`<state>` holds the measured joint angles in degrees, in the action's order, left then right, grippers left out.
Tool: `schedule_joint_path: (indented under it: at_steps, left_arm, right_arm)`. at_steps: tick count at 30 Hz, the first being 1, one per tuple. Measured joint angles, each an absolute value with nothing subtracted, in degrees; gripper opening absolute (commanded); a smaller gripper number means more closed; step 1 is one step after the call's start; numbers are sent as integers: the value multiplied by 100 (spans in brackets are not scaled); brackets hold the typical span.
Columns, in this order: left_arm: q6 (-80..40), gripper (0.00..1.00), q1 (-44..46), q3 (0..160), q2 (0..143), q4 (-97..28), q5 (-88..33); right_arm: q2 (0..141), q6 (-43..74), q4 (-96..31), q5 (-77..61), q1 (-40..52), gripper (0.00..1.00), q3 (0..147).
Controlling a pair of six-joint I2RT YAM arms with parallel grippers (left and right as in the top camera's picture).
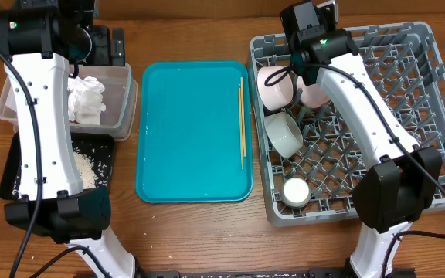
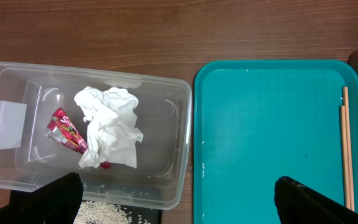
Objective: Sort waste into correct bins and load items into the dishwasher
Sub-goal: 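Lift the pink plate and stand it upright in the rack's back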
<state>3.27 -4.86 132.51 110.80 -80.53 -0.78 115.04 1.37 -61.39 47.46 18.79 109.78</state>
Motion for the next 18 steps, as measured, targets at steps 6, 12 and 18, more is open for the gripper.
schedule_joint_path:
  at_steps: [6, 12, 18]
  left_arm:
    - [327, 100, -486, 13251, 11080, -8053, -78]
    - [327, 100, -486, 13251, 11080, -8051, -78]
    - [327, 100, -486, 13251, 11080, -8051, -78]
  right_arm:
    - [11504, 143, -6077, 4136, 1879, 86, 10980]
    - [11504, 134, -6097, 3428, 1879, 98, 11061]
    - [11240, 148, -5951, 2392, 1879, 100, 11343]
